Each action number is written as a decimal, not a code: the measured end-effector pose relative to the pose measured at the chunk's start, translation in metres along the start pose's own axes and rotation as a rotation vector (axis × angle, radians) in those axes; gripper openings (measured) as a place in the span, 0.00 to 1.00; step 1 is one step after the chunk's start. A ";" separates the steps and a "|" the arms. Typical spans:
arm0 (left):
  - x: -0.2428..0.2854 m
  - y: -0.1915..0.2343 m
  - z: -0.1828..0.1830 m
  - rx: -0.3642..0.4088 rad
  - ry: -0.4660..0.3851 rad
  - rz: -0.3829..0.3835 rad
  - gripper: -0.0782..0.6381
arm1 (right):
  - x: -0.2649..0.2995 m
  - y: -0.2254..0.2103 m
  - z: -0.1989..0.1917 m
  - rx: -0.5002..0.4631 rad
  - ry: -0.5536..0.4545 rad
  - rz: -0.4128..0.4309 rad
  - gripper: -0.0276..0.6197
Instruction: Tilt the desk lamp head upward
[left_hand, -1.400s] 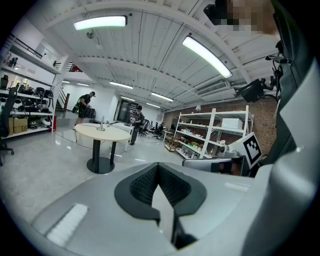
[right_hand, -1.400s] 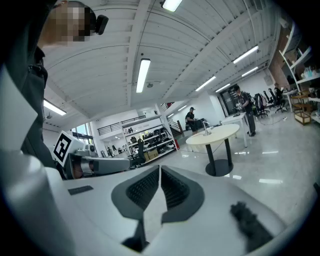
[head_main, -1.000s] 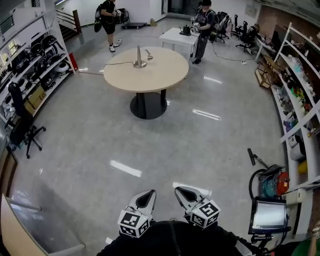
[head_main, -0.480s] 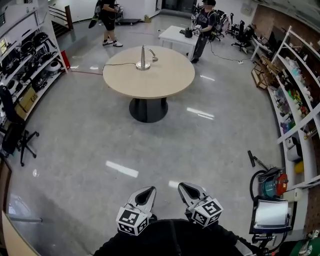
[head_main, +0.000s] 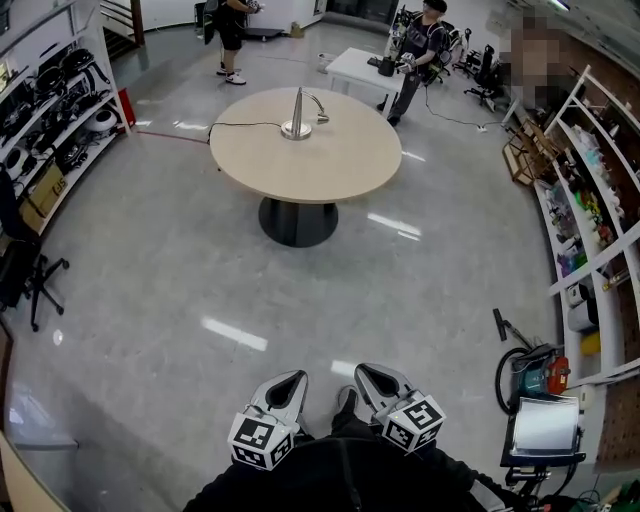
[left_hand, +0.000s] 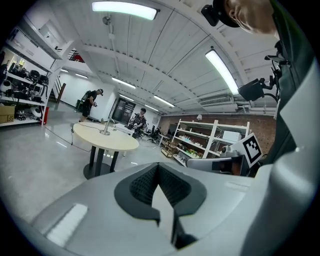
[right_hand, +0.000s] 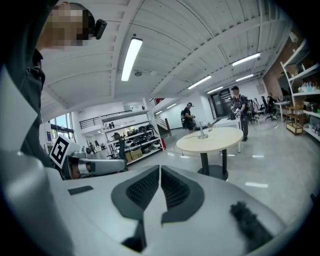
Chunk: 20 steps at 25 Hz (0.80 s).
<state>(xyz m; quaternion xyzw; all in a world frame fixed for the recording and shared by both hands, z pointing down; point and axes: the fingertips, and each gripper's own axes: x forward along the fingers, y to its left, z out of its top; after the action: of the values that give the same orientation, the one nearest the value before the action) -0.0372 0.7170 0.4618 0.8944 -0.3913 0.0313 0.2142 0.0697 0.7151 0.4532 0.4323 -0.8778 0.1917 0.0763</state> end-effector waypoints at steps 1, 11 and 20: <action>0.002 0.005 0.003 -0.001 -0.004 0.004 0.12 | 0.005 -0.003 0.002 0.004 0.000 0.004 0.07; 0.056 0.048 0.040 0.033 -0.021 0.109 0.12 | 0.070 -0.054 0.034 0.015 -0.016 0.114 0.07; 0.141 0.058 0.074 0.052 -0.031 0.171 0.12 | 0.103 -0.136 0.077 0.009 -0.031 0.175 0.07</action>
<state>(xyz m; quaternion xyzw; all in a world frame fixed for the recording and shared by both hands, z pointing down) 0.0104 0.5553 0.4469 0.8633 -0.4687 0.0457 0.1813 0.1163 0.5332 0.4504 0.3570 -0.9126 0.1946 0.0436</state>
